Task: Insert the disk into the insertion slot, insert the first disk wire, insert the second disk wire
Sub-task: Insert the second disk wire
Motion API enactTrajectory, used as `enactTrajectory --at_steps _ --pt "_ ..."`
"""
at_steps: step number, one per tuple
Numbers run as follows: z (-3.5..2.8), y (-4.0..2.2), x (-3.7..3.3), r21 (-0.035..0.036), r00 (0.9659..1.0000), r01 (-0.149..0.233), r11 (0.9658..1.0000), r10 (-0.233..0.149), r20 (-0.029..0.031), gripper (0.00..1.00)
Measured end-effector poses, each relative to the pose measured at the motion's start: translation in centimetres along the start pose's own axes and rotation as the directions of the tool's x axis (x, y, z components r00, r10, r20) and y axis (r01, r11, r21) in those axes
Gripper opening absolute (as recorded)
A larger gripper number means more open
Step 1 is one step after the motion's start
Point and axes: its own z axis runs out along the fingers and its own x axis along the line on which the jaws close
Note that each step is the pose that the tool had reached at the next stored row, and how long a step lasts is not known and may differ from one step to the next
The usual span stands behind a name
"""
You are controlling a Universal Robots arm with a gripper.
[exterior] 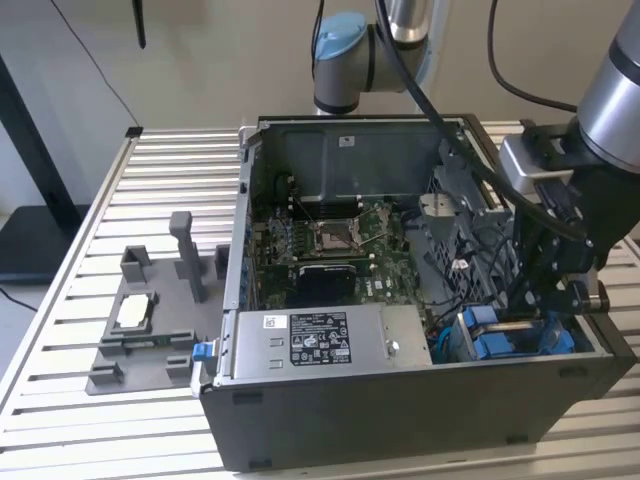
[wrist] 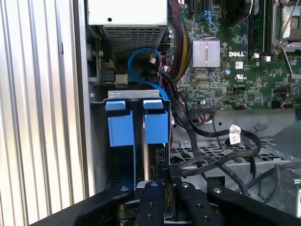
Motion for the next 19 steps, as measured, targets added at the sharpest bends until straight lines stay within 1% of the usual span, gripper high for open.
enactTrajectory --at_steps 4,8,12,16,17,18,19 --pt "0.24 0.01 0.03 0.0000 1.0000 0.000 1.0000 0.000 -0.0003 0.16" --pt "0.25 0.01 0.07 0.0000 1.0000 0.000 1.0000 0.000 0.0003 0.16" --pt "0.25 -0.01 0.33 -0.0001 1.0000 0.000 1.0000 0.000 0.0007 0.16" --pt "0.36 -0.01 0.43 0.0000 1.0000 0.000 1.0000 0.000 -0.0001 0.16" --pt "0.39 -0.01 0.44 0.0000 1.0000 0.000 1.0000 0.000 0.0000 0.16" --pt "0.44 -0.01 0.44 0.0000 1.0000 0.000 1.0000 0.000 0.0016 0.18" --pt "0.45 -0.01 0.44 0.0000 1.0000 0.000 1.0000 0.000 0.0014 0.18"
